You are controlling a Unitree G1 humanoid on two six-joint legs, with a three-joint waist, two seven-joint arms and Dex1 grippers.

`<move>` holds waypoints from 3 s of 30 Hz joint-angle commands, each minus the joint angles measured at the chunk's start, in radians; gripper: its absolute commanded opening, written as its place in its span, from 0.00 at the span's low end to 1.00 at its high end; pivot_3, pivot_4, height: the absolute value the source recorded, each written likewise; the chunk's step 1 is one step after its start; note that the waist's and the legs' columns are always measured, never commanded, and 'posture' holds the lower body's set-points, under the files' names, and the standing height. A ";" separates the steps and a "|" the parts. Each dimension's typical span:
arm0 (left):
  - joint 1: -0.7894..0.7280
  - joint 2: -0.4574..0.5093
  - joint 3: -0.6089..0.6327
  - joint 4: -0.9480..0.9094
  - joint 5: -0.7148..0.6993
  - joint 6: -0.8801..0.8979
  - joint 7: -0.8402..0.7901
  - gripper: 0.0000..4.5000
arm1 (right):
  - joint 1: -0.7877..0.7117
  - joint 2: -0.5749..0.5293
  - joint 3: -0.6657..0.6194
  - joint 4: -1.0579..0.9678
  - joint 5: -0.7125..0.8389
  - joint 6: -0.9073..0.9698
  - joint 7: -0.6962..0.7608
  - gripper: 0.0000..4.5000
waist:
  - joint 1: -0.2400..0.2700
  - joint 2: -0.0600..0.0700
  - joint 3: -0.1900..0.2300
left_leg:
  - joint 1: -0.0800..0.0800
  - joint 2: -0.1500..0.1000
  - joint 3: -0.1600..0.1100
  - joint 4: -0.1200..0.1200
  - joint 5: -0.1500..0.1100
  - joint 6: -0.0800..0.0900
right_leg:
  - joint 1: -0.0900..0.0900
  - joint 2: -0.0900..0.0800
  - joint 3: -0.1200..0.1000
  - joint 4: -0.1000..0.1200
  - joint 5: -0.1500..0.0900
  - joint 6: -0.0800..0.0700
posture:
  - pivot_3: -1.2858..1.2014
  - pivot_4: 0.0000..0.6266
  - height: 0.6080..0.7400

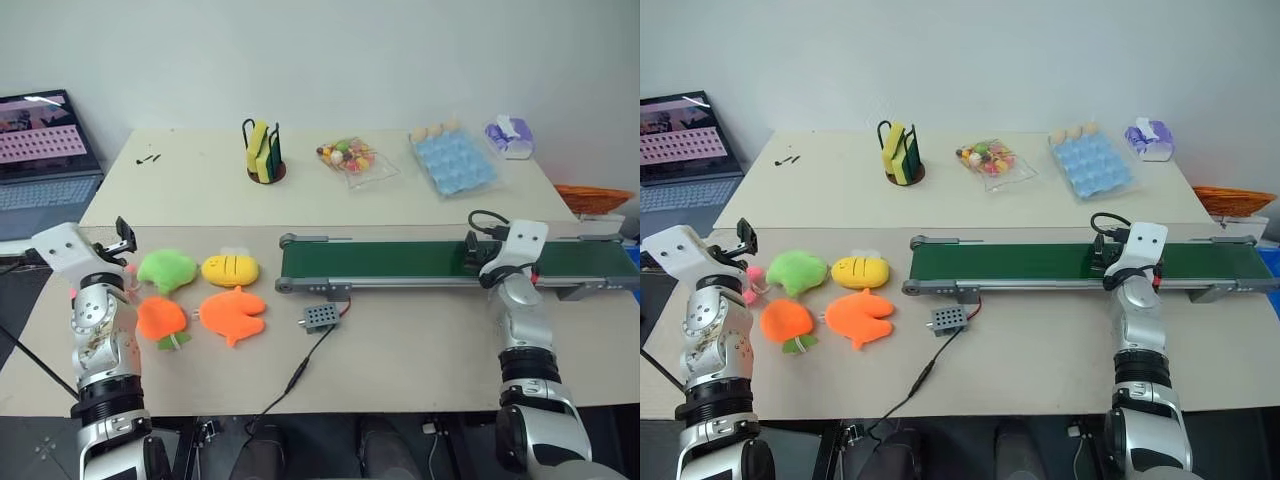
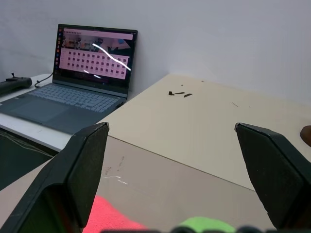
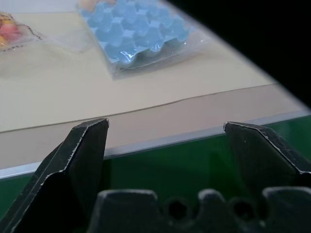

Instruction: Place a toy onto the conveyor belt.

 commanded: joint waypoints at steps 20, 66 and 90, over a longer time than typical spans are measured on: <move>-0.038 -0.022 -0.007 0.023 0.010 -0.024 0.007 0.98 | 0.039 -0.043 0.318 -0.781 0.246 0.261 0.568 1.00 | -0.005 0.000 0.000 | -0.001 0.000 -0.001 0.000 0.000 0.000 | -0.001 0.000 -0.001 0.000 0.000 0.000 | 0.52 0.24 1.00; 0.004 0.041 0.382 0.453 -0.811 0.369 -0.145 0.98 | 0.394 0.003 0.356 -0.873 0.481 0.160 1.020 1.00 | 0.032 0.001 -0.001 | 0.014 0.001 -0.004 0.000 0.000 0.000 | 0.017 0.001 -0.007 -0.002 0.000 -0.001 | 0.52 0.24 1.00; -0.192 0.132 0.449 0.857 -0.715 0.296 -0.358 0.84 | 0.438 0.083 0.405 -0.740 0.385 0.076 1.017 1.00 | 0.032 0.006 -0.003 | 0.019 0.001 -0.007 0.000 0.002 -0.001 | 0.020 0.002 -0.007 0.000 -0.006 0.005 | 0.52 0.24 1.00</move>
